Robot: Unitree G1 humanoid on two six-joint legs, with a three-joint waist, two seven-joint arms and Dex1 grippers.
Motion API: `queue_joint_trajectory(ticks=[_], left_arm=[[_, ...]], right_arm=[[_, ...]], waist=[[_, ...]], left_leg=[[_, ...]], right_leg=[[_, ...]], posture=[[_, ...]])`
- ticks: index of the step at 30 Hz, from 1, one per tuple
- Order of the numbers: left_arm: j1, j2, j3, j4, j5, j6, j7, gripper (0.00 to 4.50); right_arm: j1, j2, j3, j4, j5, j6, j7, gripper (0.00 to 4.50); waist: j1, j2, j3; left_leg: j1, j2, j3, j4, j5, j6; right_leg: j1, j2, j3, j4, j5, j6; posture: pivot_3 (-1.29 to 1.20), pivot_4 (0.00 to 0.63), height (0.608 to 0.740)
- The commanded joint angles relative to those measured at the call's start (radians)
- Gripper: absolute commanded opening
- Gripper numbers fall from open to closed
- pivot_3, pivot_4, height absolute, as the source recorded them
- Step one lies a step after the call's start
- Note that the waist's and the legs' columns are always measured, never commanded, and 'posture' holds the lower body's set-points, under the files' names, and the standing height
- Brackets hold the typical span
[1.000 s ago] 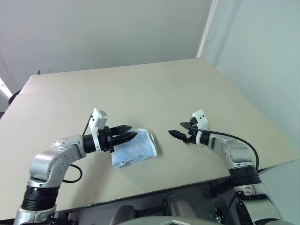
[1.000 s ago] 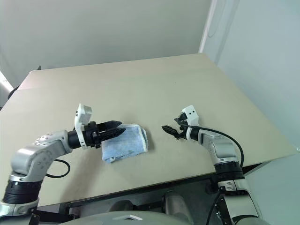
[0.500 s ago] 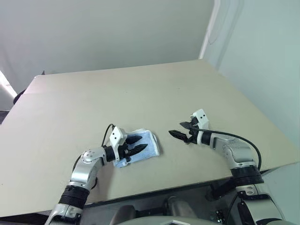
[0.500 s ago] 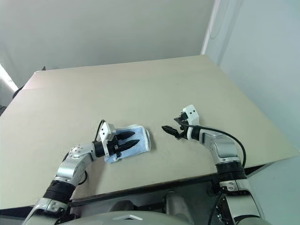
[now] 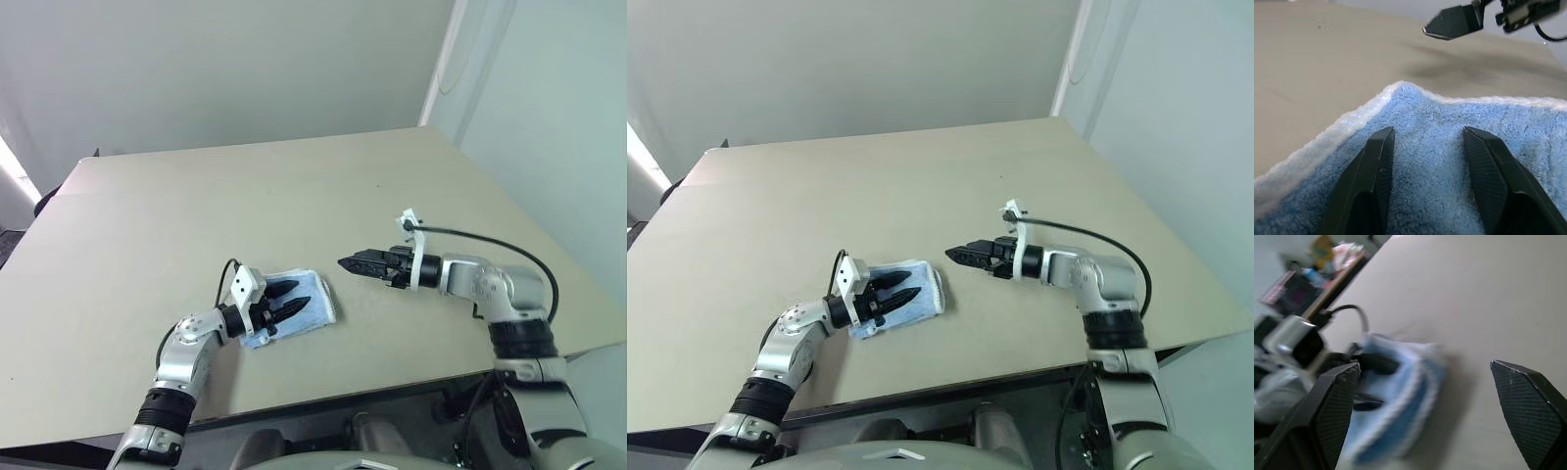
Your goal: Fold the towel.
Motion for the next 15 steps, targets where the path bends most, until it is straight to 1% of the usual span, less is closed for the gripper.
queue_joint_trajectory(ticks=[1, 3, 5, 8, 15], left_arm=[[0.021, 0.041, 0.016, -0.102, -0.03, 0.042, -0.023, 2.34], [0.042, 0.102, 0.047, -0.208, -0.095, 0.131, -0.052, 2.34], [0.057, 0.153, 0.075, -0.288, -0.145, 0.192, -0.065, 2.34], [0.082, 0.23, 0.133, -0.375, -0.191, 0.247, -0.07, 2.34], [0.15, 0.306, 0.212, -0.491, -0.236, 0.306, -0.051, 2.34]], right_arm=[[-0.034, 0.009, 0.038, 0.045, 0.014, 0.09, -0.005, 4.5], [-0.054, 0.019, 0.065, 0.103, 0.003, 0.101, 0.003, 4.5], [-0.072, 0.029, 0.083, 0.144, 0.002, 0.108, 0.015, 4.5], [-0.099, 0.06, 0.094, 0.198, 0.012, 0.128, 0.036, 4.5], [-0.126, 0.115, 0.145, 0.273, -0.012, 0.146, 0.046, 4.5]], waist=[[0.001, 0.0, 0.0], [-0.002, -0.001, 0.0], [-0.007, 0.0, 0.0], [-0.008, 0.0, 0.0], [-0.006, 0.0, 0.001]], left_leg=[[-0.001, 0.0, 0.0, 0.0, 0.0, 0.0], [-0.003, 0.0, 0.0, 0.0, 0.0, 0.0], [-0.009, 0.0, 0.0, 0.0, 0.0, 0.0], [-0.013, 0.0, 0.0, 0.0, 0.0, 0.0], [-0.013, 0.001, 0.0, 0.0, 0.0, 0.0]], right_leg=[[-0.002, 0.0, 0.0, 0.0, 0.0, 0.0], [-0.006, 0.0, 0.0, 0.0, 0.001, 0.002], [-0.01, 0.001, 0.0, 0.001, 0.002, 0.003], [-0.014, 0.001, 0.0, 0.001, 0.003, 0.003], [-0.015, 0.0, 0.0, 0.0, 0.002, 0.003]], posture=[[0.0, 0.0, 0.74], [0.0, 0.0, 0.74], [0.0, 0.0, 0.74], [0.0, 0.0, 0.74], [0.0, 0.0, 0.74]])
